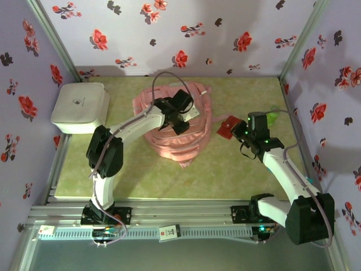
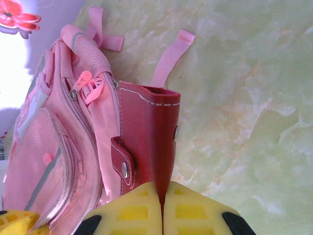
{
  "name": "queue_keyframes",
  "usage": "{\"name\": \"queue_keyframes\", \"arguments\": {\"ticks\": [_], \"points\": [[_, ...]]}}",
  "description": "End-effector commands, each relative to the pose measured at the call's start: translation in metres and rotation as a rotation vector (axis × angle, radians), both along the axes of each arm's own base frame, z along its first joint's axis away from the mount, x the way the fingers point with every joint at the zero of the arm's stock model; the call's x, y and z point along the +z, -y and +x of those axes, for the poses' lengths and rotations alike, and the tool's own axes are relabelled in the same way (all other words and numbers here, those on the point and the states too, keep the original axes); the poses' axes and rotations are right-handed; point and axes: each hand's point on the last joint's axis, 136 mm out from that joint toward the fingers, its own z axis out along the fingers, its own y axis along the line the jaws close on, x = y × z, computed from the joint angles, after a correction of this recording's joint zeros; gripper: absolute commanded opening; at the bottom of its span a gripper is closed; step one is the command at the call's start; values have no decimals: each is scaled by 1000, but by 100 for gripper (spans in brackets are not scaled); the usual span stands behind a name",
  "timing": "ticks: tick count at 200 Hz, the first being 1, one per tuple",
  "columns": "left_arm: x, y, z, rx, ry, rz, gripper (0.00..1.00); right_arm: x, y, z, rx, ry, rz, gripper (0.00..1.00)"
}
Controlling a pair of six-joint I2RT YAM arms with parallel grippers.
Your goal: Pack books, pencil case, and school supplies into a backpack
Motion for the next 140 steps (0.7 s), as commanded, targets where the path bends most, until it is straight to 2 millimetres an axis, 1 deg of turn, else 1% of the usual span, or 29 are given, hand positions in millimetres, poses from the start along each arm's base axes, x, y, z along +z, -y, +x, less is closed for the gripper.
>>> {"name": "queue_keyframes", "arguments": {"ticks": [1, 21, 38, 76, 93, 106, 116, 126, 140], "points": [[25, -7, 23, 74, 104, -8, 22, 22, 2, 5, -18, 69, 23, 6], [42, -5, 25, 73, 142, -50, 17, 26, 1, 4, -12, 82, 31, 6], [55, -5, 27, 86, 170, -86, 12, 31, -5, 6, 12, 103, 56, 6], [73, -7, 35, 132, 208, -156, 1, 45, -31, 13, 97, 163, 197, 7], [86, -4, 36, 142, 224, -202, 0, 49, -45, 16, 129, 190, 280, 7], [96, 3, 34, 136, 215, -258, 0, 52, -57, 18, 154, 205, 334, 8], [105, 13, 30, 126, 189, -322, 0, 52, -67, 19, 168, 208, 361, 8], [113, 24, 27, 120, 157, -381, 0, 50, -78, 20, 176, 195, 364, 8], [121, 31, 30, 141, 146, -429, 0, 44, -96, 22, 200, 174, 357, 8]]}}
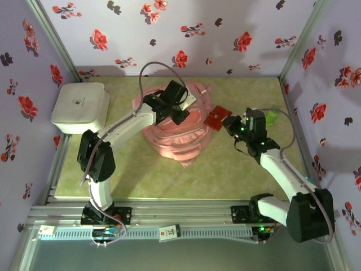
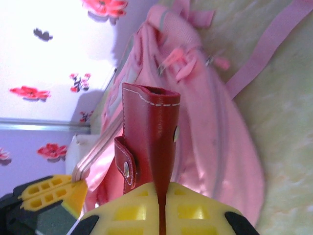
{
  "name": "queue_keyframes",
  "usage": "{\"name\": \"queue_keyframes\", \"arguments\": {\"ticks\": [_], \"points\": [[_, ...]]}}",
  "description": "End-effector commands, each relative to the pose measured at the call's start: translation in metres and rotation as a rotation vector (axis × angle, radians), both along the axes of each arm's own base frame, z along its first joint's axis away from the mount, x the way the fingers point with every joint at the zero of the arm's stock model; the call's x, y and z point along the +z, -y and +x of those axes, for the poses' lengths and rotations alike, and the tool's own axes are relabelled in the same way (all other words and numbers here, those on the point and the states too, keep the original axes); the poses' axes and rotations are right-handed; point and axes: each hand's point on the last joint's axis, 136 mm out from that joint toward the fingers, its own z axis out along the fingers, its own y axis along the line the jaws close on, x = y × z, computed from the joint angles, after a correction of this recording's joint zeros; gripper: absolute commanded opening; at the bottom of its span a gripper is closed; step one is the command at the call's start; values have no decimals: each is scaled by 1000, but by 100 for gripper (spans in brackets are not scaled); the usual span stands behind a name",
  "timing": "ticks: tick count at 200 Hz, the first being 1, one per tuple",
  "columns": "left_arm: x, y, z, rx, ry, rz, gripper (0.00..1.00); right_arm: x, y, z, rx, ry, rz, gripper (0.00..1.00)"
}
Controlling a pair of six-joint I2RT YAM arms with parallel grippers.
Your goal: Pack books, pencil case, and school supplies into a backpack
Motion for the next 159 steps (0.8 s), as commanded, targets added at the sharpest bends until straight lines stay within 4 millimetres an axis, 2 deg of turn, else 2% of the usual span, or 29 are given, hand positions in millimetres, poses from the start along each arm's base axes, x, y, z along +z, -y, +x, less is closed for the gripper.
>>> {"name": "queue_keyframes", "arguments": {"ticks": [1, 24, 50, 88, 125, 146, 159], "points": [[57, 28, 9, 18, 41, -232, 0, 11, -33, 5, 54, 33, 71, 8], [66, 42, 10, -1, 52, -275, 0, 4, -52, 10, 33, 13, 83, 8], [69, 47, 14, 4, 49, -294, 0, -16, -64, 22, -14, -63, 83, 8], [65, 49, 14, 8, 33, -296, 0, -10, -95, 49, 10, -50, 138, 8], [66, 47, 17, 32, 20, -312, 0, -15, -108, 70, -26, -65, 186, 13], [66, 43, 23, 68, -6, -337, 0, -17, -116, 79, -22, -67, 223, 20], [67, 42, 25, 79, -12, -346, 0, -9, -126, 86, 14, -26, 260, 25]]}}
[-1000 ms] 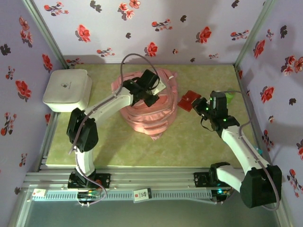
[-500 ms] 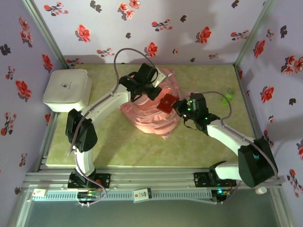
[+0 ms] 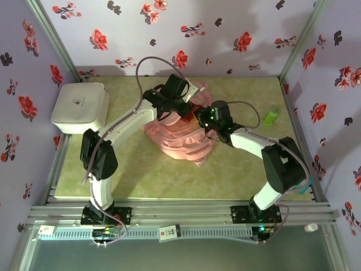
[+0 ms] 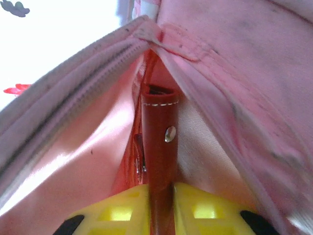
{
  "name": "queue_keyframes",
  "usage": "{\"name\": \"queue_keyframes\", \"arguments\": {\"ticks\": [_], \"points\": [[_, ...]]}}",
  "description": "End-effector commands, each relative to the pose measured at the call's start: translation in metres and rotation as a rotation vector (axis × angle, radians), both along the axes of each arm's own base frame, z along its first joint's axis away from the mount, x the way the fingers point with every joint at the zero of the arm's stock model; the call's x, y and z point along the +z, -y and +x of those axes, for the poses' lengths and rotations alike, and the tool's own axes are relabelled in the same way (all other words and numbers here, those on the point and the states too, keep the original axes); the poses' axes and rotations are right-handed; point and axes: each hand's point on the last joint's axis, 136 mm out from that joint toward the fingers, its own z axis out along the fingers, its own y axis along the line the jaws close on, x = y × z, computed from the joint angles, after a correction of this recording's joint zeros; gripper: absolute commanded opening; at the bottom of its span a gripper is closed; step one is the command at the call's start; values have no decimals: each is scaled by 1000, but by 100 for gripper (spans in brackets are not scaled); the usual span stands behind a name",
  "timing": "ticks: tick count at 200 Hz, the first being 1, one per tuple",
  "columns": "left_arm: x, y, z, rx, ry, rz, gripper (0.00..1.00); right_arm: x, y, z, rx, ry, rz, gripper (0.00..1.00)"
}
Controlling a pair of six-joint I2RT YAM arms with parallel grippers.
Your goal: Pack books, pencil case, and school supplies into a backpack
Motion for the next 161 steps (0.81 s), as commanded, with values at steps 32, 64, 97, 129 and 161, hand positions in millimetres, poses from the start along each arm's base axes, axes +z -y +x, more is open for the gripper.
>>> {"name": "queue_keyframes", "arguments": {"ticks": [32, 64, 97, 129, 161], "points": [[36, 17, 20, 27, 32, -154, 0, 30, -35, 22, 71, 102, 199, 25], [34, 13, 22, 43, 13, -168, 0, 12, 0, 2, 0, 46, 111, 25], [32, 18, 12, 4, -45, -195, 7, 10, 37, -24, -55, 18, -12, 32], [33, 19, -4, -17, -141, -233, 28, 6, 84, -50, -160, -39, -189, 36], [36, 0, -5, 57, -185, -261, 52, 27, 123, -61, -256, 7, -322, 43]]}}
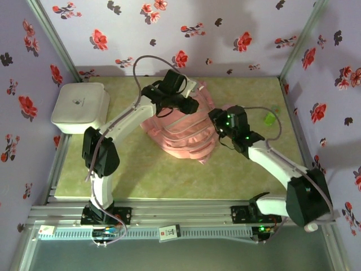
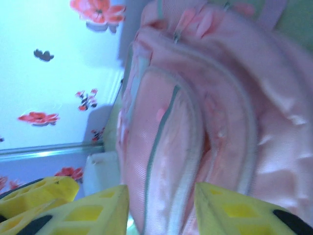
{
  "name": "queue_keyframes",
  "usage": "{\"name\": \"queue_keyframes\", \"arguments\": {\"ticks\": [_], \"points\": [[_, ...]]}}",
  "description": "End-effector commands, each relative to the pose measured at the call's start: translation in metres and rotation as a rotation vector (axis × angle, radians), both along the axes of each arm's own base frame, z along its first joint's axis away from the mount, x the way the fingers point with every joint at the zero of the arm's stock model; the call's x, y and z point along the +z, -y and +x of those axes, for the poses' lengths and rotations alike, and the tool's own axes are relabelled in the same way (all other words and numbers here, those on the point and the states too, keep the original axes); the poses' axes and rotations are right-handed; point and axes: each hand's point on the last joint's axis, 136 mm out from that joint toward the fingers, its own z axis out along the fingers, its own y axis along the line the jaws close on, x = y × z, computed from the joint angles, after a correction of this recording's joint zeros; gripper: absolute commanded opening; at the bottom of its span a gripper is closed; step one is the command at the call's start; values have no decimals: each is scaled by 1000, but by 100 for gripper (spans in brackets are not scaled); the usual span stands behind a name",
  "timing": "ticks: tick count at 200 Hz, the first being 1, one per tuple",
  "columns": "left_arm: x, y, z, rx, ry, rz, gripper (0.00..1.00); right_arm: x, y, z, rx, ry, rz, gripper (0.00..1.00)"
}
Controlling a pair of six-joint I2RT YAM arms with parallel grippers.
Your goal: Pack books, pencil case, and school supplies into a backpack
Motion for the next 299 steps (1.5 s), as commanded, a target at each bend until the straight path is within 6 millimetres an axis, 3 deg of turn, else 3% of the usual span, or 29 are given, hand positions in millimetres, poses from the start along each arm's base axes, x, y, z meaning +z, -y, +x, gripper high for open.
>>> {"name": "queue_keyframes", "arguments": {"ticks": [1, 26, 44, 70, 102, 137, 194, 226, 269, 299], "points": [[26, -14, -4, 51, -36, -81, 52, -13, 42, -13, -93, -42, -205, 44], [23, -49, 7, 201, -93, -150, 67, 14, 34, -7, -6, 39, -270, 47], [3, -85, 17, 350, -164, -199, 71, 21, 16, -2, 91, 51, -284, 48], [-33, -131, 22, 498, -269, -204, 71, 8, -12, 2, 200, 24, -295, 49], [-62, -153, 19, 542, -338, -194, 66, -11, -39, 7, 285, -18, -303, 46], [-90, -153, 24, 534, -402, -165, 59, -26, -53, 12, 333, -56, -323, 42], [-105, -134, 26, 475, -491, -217, 41, -40, -59, 25, 357, -64, -380, 38], [-102, -124, 25, 444, -519, -265, 28, -48, -60, 38, 371, -65, -437, 35], [-96, -111, 25, 426, -558, -373, 12, -61, -42, 65, 341, -80, -568, 34], [-87, -105, 30, 446, -546, -463, 5, -48, -24, 64, 306, -92, -615, 37]]}}
